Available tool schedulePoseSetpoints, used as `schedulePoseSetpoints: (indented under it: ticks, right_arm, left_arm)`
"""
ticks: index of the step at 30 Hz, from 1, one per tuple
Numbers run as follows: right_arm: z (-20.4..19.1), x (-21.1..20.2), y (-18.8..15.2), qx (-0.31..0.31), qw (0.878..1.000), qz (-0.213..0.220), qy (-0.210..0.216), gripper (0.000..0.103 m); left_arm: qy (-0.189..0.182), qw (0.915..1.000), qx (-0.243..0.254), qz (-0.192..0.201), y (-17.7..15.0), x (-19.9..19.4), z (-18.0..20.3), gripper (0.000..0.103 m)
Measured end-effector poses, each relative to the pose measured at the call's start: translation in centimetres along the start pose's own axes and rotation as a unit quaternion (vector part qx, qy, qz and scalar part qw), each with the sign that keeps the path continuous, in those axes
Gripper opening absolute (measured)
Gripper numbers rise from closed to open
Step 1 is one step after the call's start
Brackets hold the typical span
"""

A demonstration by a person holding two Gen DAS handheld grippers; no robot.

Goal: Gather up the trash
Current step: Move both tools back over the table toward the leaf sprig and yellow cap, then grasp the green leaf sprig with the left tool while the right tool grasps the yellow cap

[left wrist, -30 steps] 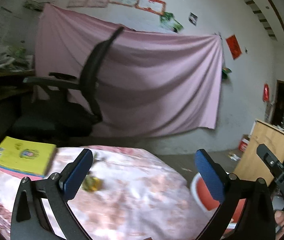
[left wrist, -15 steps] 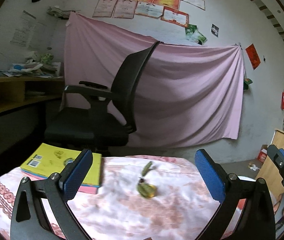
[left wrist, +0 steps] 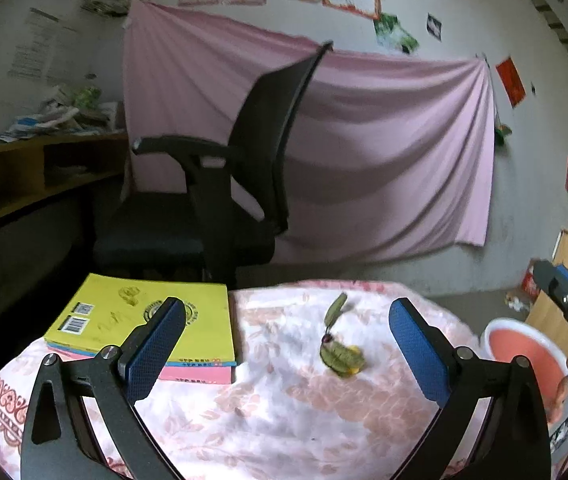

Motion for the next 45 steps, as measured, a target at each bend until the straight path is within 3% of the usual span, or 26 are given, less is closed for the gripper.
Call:
schedulePoseSetpoints:
  ticks: [4,8,13,15,22,26,32,45]
  right_arm:
    - [-0.6,2.1,-1.0,0.003,0.999,-0.044,0.017,0.102]
    - [-1.4,4.5,-2.5,-0.006,0.994,-0.105,0.032,0.084]
    - [-1.4,7.4,-4.4,0.004,0.981,-0.188,0.053,0.070]
    - [-1.4,8.3,-5.2,0.011,0.974,-0.217,0.061,0.059]
    - [-1.6,10.2,-6.6,0.019,0.959,-0.271,0.081,0.052]
    - [-1.8,11.1,-7.2,0.026,0.951,-0.295,0.093,0.051]
    - [-2.0,11.8,-7.8,0.039,0.942,-0.316,0.108,0.051]
    - [-5.5,12.8,-8.8,0.029,0.922,-0.351,0.160,0.050]
  left_arm:
    - [-0.018,0.9989,0.009,-0.043,-0.7,2.2,0.2,0.095]
    - [-0.043,0.9943,0.021,-0.095,-1.7,4.6,0.9,0.077]
    - [-0.076,0.9811,0.018,-0.177,-2.9,7.9,2.0,0.056]
    - [-0.085,0.9760,0.016,-0.200,-3.4,8.9,2.4,0.048]
    - [-0.101,0.9575,0.010,-0.270,-4.8,11.7,3.6,0.027]
    - [-0.105,0.9548,0.008,-0.278,-4.8,12.1,3.7,0.012]
    - [-0.101,0.9553,0.003,-0.278,-4.6,12.3,3.4,0.004]
    - [-0.030,0.9701,0.006,-0.241,-4.4,9.3,0.2,0.002]
Point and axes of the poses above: each gripper's, at about its wrist camera, not at the fingertips, and x roughly the way its jaws point, z to its right, y to its top, the point moved 5 cm from there along x, roughly the way its jaws point, and after that the axes turned 7 degrees about y, right-handed, at the moved point
